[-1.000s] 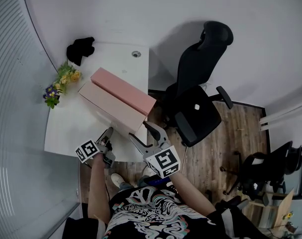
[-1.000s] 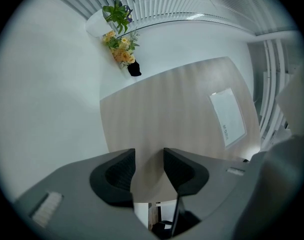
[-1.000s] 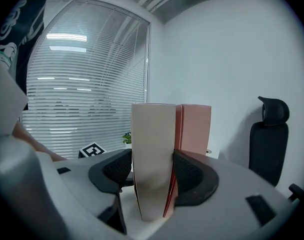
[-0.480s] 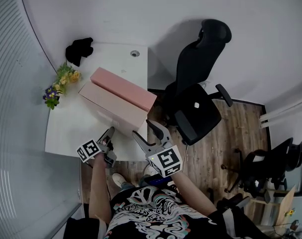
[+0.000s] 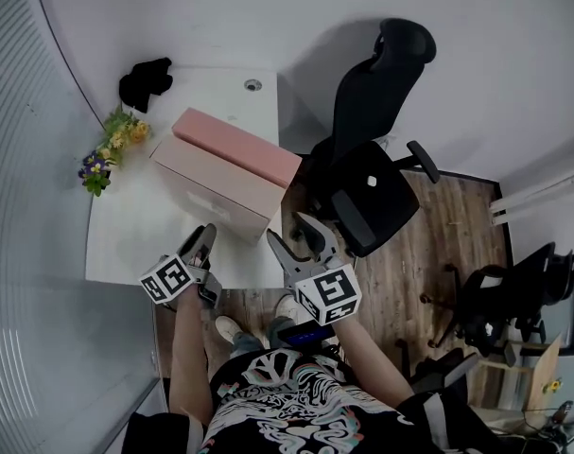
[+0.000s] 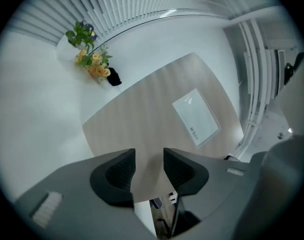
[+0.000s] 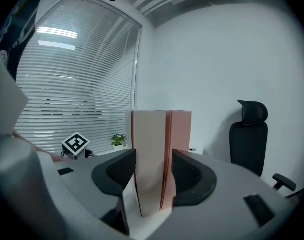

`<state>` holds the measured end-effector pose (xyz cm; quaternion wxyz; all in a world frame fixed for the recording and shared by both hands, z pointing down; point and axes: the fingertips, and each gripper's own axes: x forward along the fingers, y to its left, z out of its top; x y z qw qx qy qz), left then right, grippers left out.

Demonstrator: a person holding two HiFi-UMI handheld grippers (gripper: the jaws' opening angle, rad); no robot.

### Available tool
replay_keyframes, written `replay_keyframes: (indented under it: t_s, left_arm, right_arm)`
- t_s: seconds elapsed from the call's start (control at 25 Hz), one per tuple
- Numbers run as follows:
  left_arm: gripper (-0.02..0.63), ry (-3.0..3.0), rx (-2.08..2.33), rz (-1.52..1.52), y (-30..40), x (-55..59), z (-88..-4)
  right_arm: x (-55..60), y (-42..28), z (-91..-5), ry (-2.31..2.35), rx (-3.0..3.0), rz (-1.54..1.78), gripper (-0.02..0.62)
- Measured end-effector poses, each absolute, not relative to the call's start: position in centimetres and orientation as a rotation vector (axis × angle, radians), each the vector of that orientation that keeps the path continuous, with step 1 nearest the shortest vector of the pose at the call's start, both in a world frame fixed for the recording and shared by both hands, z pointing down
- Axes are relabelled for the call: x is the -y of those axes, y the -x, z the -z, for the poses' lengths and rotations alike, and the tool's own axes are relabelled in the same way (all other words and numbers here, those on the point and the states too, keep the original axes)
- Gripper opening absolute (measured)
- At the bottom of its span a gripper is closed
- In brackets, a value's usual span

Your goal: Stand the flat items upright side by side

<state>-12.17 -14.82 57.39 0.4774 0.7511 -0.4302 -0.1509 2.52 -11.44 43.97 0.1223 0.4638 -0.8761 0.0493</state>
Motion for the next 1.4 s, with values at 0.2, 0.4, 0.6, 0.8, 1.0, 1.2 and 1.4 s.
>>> replay_keyframes:
  t_s: [0.2,0.4,0.6,0.8,1.0,1.2,1.4]
  left_arm:
    - [0.129,-2.034,1.153,0.305,12.4,13.9,-53.2]
    - [0.076,-2.216,1.295,0.212,12.2,12.4,-48.9]
    - [0.0,-2.293,1.312,0.231,10.4,10.3,-44.6]
    - [0.0,-2.336,1.36,0.181,8.0,8.9,-41.9]
    - [0.0,-2.356,1.449,0.189,6.3,6.8,-39.2]
    - [0.0,-2.382,1.554,0.146,4.8,4.7,-38.1]
    - [0.0,-2.359,1.59,0.164,3.9,3.0,-38.3]
  right_arm:
    - [10.6,-4.6,-43.9,-1.502,2.548,-0.234,0.175]
    - [9.8,-5.2,-43.5,-1.566,2.599,-0.335,0.085]
    - [9.6,-5.7,-42.5,-1.531,2.663,-0.42,0.0]
    - [9.1,-6.9,-41.2,-1.483,2.718,-0.459,0.0]
    - [8.1,-9.8,-41.1,-1.513,2.683,-0.468,0.0]
    - [7.1,-12.1,-41.8,-1.561,2.564,-0.412,0.0]
    - [5.7,-12.9,-41.3,-1.535,2.594,-0.358,0.0]
